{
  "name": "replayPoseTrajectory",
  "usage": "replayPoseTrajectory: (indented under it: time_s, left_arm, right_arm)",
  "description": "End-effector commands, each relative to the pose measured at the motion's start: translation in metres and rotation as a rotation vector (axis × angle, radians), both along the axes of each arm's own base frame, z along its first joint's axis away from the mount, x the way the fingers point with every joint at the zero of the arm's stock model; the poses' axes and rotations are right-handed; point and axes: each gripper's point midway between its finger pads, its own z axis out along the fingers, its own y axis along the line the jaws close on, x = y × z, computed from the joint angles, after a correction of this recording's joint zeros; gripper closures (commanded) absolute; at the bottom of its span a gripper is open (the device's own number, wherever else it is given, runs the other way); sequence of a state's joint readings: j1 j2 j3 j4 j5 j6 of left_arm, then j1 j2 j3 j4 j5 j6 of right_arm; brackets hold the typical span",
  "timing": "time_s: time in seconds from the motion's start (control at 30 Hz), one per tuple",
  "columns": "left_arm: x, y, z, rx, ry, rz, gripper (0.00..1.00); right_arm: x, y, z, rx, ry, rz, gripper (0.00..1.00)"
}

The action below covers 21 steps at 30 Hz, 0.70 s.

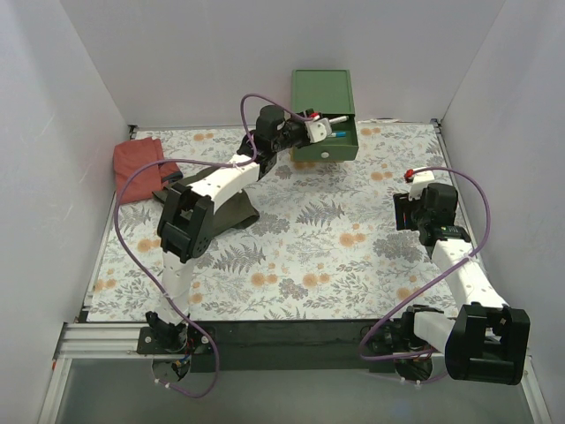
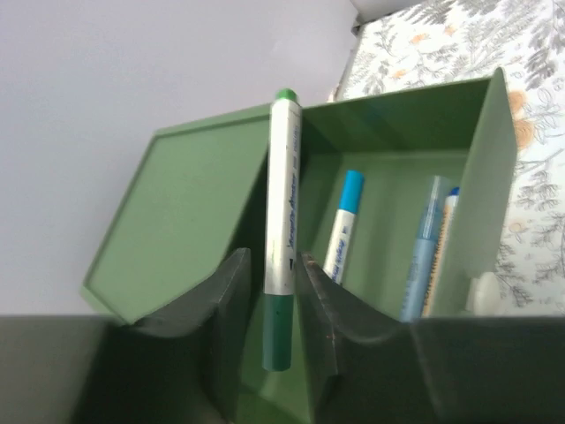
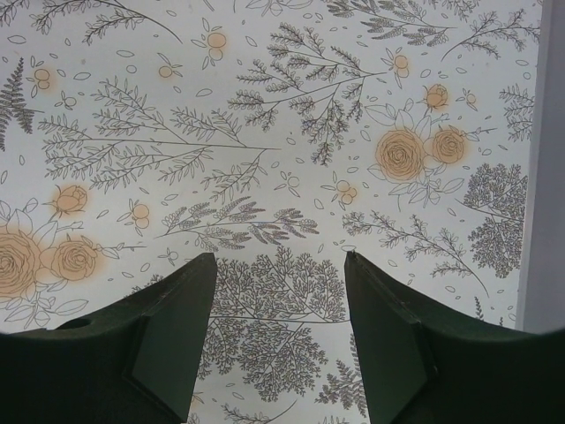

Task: Sort the stationery into containers
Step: Place the pen in the drawer, then close the drawer in the storage box.

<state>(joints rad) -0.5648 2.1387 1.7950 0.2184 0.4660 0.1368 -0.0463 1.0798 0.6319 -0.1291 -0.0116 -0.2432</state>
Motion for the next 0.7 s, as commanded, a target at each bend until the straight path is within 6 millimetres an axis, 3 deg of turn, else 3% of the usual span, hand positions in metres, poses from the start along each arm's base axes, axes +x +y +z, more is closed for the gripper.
replayPoseTrajectory:
  time_s: [0.0,0.03,0.17,0.2,0.23,0.3,0.33,0.37,0.4,0.47,0.5,0.53,0.57,0.6,0.63,0.67]
  left_arm:
    - [-0.003,0.012,0.079,-0.124,-0.164,0.056,0.55]
    - [-0.001,0.016,0.075,-0.134,-0.163,0.080,0.52]
    - [-0.008,0.026,0.111,-0.231,-0.235,0.112,0.43]
    - [-0.010,0.030,0.118,-0.244,-0.251,0.124,0.42]
    - [-0.016,0.040,0.139,-0.283,-0.278,0.156,0.41]
    - [-0.023,0.060,0.156,-0.358,-0.327,0.219,0.36]
    - [-0.026,0.072,0.162,-0.388,-0.344,0.269,0.34]
    - [-0.036,0.100,0.194,-0.473,-0.399,0.356,0.34]
    - [-0.034,0.114,0.180,-0.485,-0.363,0.421,0.31]
    - [-0.036,0.156,0.180,-0.551,-0.246,0.560,0.24]
    - [-0.034,0.165,0.153,-0.522,-0.150,0.595,0.24]
    - [-0.029,0.189,0.141,-0.526,-0.079,0.657,0.22]
    - [-0.026,0.203,0.095,-0.468,0.102,0.735,0.19]
    - [-0.032,0.210,0.076,-0.545,0.278,0.760,0.18]
    - [-0.032,0.231,0.048,-0.548,0.406,0.819,0.17]
    - [-0.045,0.238,0.008,-0.483,0.548,0.873,0.16]
  right_arm:
    - [0.008,0.001,0.016,0.005,-0.049,0.014,0.31]
    - [0.009,0.002,0.016,0.009,-0.047,0.017,0.31]
    - [0.016,0.010,0.023,0.036,-0.050,0.058,0.31]
    - [0.022,0.014,0.036,0.047,-0.072,0.079,0.32]
    - [0.026,0.026,0.039,0.083,-0.073,0.141,0.34]
    - [0.034,0.048,0.054,0.124,-0.101,0.261,0.40]
    - [0.041,0.069,0.068,0.176,-0.123,0.373,0.40]
    - [0.044,0.084,0.075,0.181,-0.136,0.443,0.44]
    - [0.049,0.090,0.080,0.189,-0.143,0.471,0.52]
    - [0.060,0.126,0.098,0.171,-0.176,0.600,0.63]
    - [0.065,0.135,0.104,0.156,-0.192,0.632,0.78]
    - [0.071,0.144,0.100,0.149,-0.186,0.661,0.83]
    - [0.076,0.159,0.114,0.138,-0.220,0.704,0.87]
    - [0.079,0.166,0.115,0.120,-0.230,0.735,0.93]
    - [0.085,0.171,0.107,0.116,-0.216,0.751,0.95]
    - [0.088,0.182,0.114,0.107,-0.237,0.780,0.96]
